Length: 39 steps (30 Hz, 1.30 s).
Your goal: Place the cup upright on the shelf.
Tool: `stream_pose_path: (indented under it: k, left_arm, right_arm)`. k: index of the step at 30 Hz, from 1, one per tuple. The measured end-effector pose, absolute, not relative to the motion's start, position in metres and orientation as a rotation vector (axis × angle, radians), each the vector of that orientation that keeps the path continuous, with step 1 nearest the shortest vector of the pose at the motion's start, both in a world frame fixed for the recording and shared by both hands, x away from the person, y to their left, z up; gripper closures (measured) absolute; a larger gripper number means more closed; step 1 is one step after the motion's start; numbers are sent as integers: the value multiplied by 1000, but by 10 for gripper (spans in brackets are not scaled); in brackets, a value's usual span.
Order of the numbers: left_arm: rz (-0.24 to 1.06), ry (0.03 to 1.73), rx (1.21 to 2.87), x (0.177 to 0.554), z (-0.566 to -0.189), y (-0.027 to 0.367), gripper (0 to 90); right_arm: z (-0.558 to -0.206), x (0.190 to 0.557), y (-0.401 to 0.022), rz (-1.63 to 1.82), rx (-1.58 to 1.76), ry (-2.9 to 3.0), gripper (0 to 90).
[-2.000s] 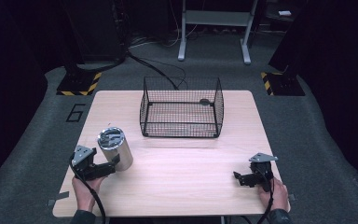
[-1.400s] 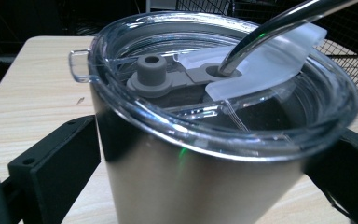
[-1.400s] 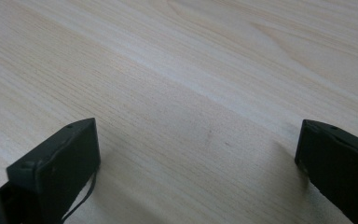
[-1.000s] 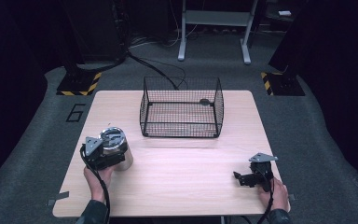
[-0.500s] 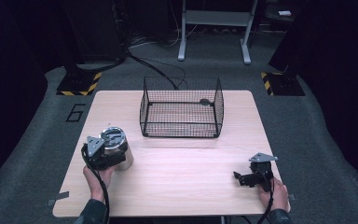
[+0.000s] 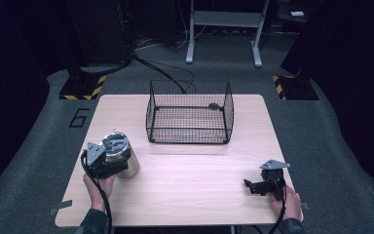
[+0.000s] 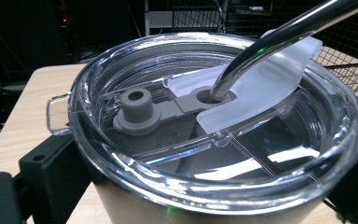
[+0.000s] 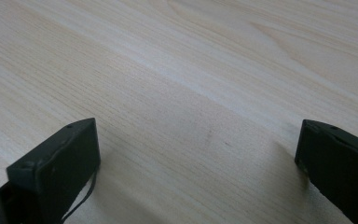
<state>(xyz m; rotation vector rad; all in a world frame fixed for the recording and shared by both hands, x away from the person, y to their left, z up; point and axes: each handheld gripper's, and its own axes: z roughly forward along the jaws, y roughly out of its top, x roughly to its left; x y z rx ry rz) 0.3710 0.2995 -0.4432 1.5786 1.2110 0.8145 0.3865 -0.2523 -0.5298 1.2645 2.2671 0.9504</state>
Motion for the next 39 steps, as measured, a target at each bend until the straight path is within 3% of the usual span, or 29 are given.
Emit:
stream_pose_path:
  k: [39]
  left_arm:
    - [788,1028,1688,383,-395,272,40]
  right_arm:
    - [-530,387,-252,950,1265,2268,0]
